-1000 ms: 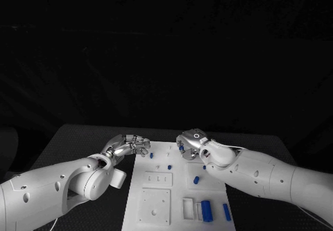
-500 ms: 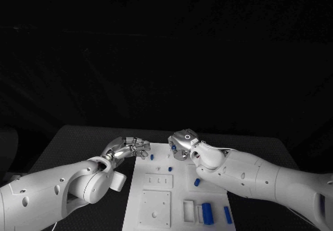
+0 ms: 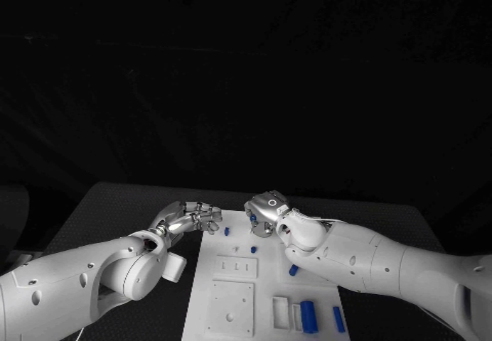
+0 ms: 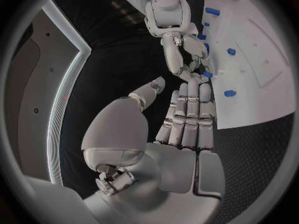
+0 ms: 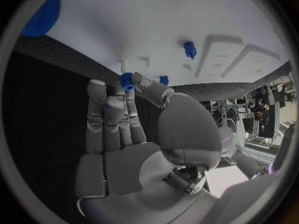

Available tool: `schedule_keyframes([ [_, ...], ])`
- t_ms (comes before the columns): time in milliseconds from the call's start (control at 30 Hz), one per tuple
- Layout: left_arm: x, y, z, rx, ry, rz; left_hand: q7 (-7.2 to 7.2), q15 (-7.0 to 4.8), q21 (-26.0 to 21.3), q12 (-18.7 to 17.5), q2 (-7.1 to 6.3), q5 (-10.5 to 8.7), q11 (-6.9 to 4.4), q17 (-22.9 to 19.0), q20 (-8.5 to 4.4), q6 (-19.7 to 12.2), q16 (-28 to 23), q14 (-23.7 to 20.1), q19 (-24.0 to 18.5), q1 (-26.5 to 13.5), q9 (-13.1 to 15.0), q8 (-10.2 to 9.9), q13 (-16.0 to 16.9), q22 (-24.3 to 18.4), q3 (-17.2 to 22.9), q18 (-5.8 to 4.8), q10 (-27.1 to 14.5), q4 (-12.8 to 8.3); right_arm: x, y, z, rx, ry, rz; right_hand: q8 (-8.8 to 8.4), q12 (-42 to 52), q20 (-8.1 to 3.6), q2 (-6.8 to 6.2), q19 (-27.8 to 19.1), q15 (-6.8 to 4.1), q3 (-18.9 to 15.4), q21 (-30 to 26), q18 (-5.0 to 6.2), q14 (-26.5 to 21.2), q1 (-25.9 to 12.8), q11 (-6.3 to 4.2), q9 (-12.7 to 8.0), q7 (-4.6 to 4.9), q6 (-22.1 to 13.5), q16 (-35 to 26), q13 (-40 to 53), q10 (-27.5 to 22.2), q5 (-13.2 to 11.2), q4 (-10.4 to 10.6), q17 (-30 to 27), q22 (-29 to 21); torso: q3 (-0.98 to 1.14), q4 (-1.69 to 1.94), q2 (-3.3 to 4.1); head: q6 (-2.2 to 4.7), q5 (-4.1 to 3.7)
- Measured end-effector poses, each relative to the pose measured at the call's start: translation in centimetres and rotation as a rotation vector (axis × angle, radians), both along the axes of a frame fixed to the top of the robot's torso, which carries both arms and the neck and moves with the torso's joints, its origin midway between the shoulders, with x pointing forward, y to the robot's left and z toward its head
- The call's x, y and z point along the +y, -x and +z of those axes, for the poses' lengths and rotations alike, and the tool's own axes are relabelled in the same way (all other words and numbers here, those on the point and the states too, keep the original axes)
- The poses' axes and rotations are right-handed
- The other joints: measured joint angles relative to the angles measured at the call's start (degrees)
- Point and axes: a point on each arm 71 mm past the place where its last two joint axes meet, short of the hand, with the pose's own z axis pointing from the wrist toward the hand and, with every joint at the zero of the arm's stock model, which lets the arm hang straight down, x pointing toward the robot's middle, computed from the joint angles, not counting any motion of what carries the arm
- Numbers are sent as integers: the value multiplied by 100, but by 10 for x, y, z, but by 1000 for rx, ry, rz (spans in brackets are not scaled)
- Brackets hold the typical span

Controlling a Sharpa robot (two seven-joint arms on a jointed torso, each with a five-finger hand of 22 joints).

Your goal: Assemble the parts on the task board

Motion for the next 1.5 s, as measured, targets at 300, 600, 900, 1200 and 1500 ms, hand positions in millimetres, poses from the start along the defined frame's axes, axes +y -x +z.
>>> schedule_keyframes([
  [300, -1, 0, 2, -3, 2, -3, 0, 0, 0, 0, 0, 0, 0, 7, 0, 0, 0, 0, 0, 0, 0, 0, 0, 5, 0, -25, 0, 0, -1, -2, -1, -5, 11, -7, -2, -16, 0, -8, 1, -1, 16, 0, 0, -1, -8, 0, 0, 0, -1, 0, 4, 0, -1, 16, -1, 0, -8, 4, 24, 13, 35],
  [600, -3, 1, 4, -5, 5, -10, 0, 0, 0, 0, 0, 0, 21, 12, 0, 0, 0, 0, 0, 0, 0, 0, -5, 4, 0, -28, 21, 0, -3, -4, -2, -7, 26, -14, 1, 1, -1, -9, 1, -3, 16, 21, 0, -1, -9, 6, 8, -19, 18, 0, 5, 7, -5, 16, -5, 4, -8, -14, 32, 7, 65],
  [900, -4, 1, 6, -9, 6, -12, 0, 0, 0, -23, 0, 0, 21, 18, -20, 0, -23, 0, -24, 0, 1, 0, -4, 3, 0, -41, 21, 0, 1, -6, -1, -10, 32, -10, 7, 2, -1, -76, 18, -13, 34, 21, 0, 8, -76, -30, 19, -19, 17, 0, 41, 49, -6, 35, -13, 4, -12, -21, 44, -7, 80],
  [1200, -4, 1, 8, -13, 7, -15, 0, 0, 0, -23, 6, 0, 21, 24, -3, 0, -23, 0, -43, -5, 1, 0, -4, 2, 15, -44, 21, -15, 2, -6, -2, -8, 33, -9, 6, 1, 0, -121, 17, -14, 124, 21, 0, 9, -62, -34, 19, -18, 17, 20, 40, 55, -27, 92, -36, 3, -18, -27, 50, -15, 96],
  [1500, -5, 1, 9, -15, 7, -16, 0, 11, 0, -23, 22, 0, 21, 31, -2, 0, -45, -12, -43, -21, 1, 0, -4, 2, 15, -49, 21, -15, 2, -7, -2, -4, 37, -9, -6, -46, 1, -160, 16, -20, 127, 21, 1, 15, -55, -35, 23, -17, 15, 20, 37, 66, -27, 95, -51, 3, -25, -34, 52, -27, 119],
])
